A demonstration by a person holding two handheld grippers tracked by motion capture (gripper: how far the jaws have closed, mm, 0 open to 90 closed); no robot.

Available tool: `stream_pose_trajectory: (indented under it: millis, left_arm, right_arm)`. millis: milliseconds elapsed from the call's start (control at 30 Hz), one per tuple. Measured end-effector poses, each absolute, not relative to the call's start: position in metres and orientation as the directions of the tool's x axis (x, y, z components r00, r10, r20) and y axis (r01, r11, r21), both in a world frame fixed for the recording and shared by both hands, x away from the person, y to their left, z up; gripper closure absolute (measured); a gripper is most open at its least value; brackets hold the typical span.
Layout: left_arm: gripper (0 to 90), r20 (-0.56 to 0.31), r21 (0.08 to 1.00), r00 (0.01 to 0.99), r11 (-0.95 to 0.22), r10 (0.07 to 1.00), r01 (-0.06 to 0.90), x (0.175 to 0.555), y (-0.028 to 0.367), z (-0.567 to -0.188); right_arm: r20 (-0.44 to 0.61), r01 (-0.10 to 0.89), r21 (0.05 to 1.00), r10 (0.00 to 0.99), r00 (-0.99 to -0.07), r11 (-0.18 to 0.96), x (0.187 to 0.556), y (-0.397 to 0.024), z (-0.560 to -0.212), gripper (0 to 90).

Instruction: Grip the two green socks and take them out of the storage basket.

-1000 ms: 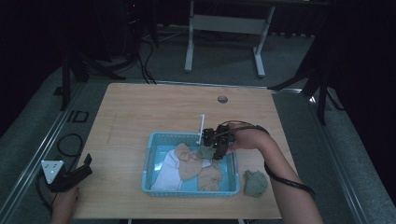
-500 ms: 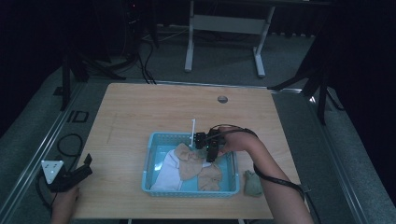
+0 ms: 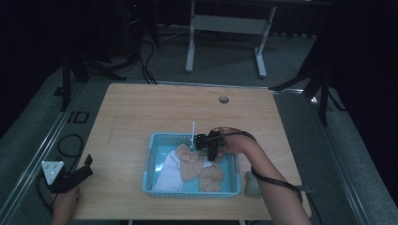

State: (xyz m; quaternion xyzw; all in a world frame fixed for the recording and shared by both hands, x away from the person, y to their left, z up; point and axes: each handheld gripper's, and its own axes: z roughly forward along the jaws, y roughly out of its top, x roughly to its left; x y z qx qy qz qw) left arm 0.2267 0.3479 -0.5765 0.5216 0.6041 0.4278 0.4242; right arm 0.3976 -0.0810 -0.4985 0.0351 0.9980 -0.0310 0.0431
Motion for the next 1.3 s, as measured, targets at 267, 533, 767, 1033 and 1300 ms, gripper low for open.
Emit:
stream_pose_trajectory:
  millis: [267,533,767,1033,1300]
  left_arm:
    - [0.7,-0.067,0.959,-0.096,0.09,0.993,0.268,0.227,0.348,-0.576]
    - [0.7,-0.066,0.959,-0.097,0.09,0.993,0.268,0.227,0.348,-0.576]
    - [0.7,-0.066,0.959,-0.099,0.09,0.993,0.269,0.227,0.348,-0.576]
    - [0.7,-0.066,0.959,-0.099,0.091,0.993,0.268,0.227,0.348,-0.576]
    - [0.7,-0.067,0.959,-0.101,0.092,0.993,0.268,0.227,0.348,-0.576]
  right_arm:
    - [-0.108,0.07,-0.037,0.066,-0.992,0.997,0.397,-0.084,-0.481,84.6]
    - [-0.134,0.059,-0.004,0.058,-0.989,0.998,0.39,-0.087,-0.453,84.8]
    - [-0.14,0.034,0.043,0.039,-0.989,0.998,0.378,-0.091,-0.422,84.8]
    - [-0.172,0.027,0.062,0.038,-0.984,0.998,0.371,-0.096,-0.396,84.8]
    - [-0.184,0.069,0.074,0.082,-0.98,0.995,0.374,-0.117,-0.385,84.8]
